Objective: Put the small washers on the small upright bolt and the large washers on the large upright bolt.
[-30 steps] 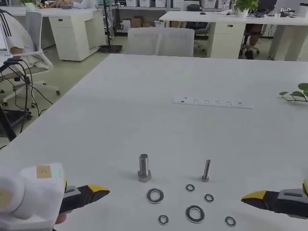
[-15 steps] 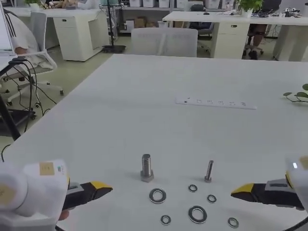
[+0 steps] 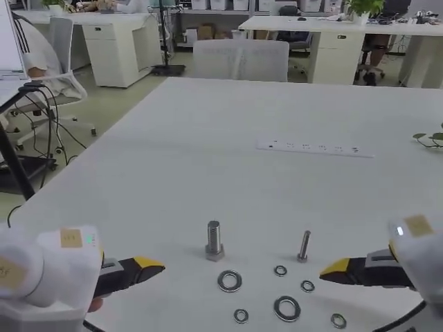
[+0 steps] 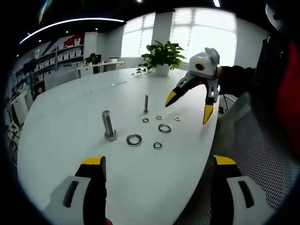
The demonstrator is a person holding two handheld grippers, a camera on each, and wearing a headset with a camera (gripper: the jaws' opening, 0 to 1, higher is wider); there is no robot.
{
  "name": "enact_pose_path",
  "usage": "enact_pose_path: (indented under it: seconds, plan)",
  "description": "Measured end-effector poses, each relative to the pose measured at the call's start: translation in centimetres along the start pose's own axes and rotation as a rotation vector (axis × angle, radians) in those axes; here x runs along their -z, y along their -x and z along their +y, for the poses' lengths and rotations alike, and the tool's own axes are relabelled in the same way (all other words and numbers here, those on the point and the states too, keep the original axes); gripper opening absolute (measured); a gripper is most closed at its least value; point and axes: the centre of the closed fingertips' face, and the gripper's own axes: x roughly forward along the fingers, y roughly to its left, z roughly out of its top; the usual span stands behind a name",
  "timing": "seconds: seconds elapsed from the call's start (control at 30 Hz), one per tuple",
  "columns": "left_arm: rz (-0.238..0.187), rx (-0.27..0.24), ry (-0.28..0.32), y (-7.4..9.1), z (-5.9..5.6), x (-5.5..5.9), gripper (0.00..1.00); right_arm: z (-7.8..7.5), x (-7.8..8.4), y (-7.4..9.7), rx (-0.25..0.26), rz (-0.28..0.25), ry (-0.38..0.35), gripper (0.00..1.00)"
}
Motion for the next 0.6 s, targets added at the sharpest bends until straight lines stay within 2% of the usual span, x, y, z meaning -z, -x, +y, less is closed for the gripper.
enact_pose_path:
  seconds: [0.6]
  plan:
    - [-0.003,-0.004,0.0,0.16,-0.06,-0.29,0.92,-0.3,-0.85,-0.92,-0.055,0.074,0.086,0.71]
